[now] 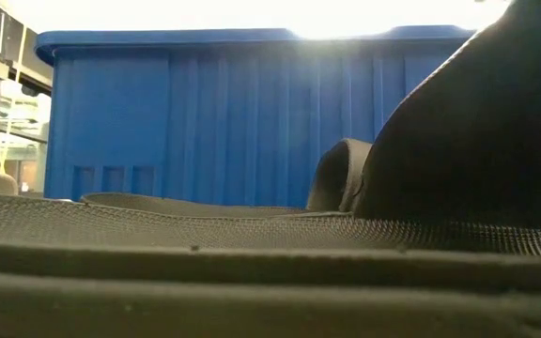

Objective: Pick and place slides into bin
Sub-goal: Put the bottom right black slide into the blue bin

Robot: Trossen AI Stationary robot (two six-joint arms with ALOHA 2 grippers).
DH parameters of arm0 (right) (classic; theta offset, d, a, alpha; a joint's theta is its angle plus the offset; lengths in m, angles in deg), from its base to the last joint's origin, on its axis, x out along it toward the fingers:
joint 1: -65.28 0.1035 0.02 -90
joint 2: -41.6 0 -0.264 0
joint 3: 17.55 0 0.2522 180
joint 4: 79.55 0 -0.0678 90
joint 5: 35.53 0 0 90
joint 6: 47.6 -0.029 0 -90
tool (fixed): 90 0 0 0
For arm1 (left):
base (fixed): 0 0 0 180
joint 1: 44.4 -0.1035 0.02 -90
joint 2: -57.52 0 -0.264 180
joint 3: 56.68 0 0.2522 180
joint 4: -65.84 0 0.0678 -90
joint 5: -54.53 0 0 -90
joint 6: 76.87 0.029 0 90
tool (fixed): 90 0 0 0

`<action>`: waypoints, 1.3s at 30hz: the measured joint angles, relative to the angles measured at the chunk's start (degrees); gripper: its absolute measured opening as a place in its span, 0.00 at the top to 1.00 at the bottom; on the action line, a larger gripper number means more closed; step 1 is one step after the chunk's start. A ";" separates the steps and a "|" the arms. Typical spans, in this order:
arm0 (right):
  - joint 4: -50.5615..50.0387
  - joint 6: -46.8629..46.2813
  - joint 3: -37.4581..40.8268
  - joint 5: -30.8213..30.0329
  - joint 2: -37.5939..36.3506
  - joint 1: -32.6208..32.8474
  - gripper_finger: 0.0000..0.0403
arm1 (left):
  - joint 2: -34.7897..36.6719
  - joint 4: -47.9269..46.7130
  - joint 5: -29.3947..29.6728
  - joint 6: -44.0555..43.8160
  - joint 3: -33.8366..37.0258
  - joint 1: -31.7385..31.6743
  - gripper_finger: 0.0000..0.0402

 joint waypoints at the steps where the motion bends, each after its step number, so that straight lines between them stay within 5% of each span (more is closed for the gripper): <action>1: 0.88 -5.24 0.01 -2.21 0.33 0.01 1.00 | 0.00 0.28 0.06 -0.01 0.00 0.00 0.95; 6: 1.48 -22.51 0.02 -13.95 1.00 0.00 1.00 | -0.68 1.50 4.65 -2.67 0.00 0.02 0.95; 8: 0.67 -29.48 0.02 -13.92 0.94 -0.01 1.00 | -1.27 2.60 6.82 -6.20 0.00 0.00 0.95; 19: 4.93 -46.11 0.00 21.29 5.39 1.25 1.00 | -4.57 3.51 7.05 -10.48 0.00 0.02 0.95; 33: 24.05 -61.22 0.00 7.30 22.30 17.65 1.00 | -5.51 3.10 6.38 -10.05 0.00 0.00 0.96; 39: 23.07 -68.56 0.00 12.14 26.91 20.70 1.00 | -5.51 2.96 5.94 -10.05 0.00 0.02 0.96</action>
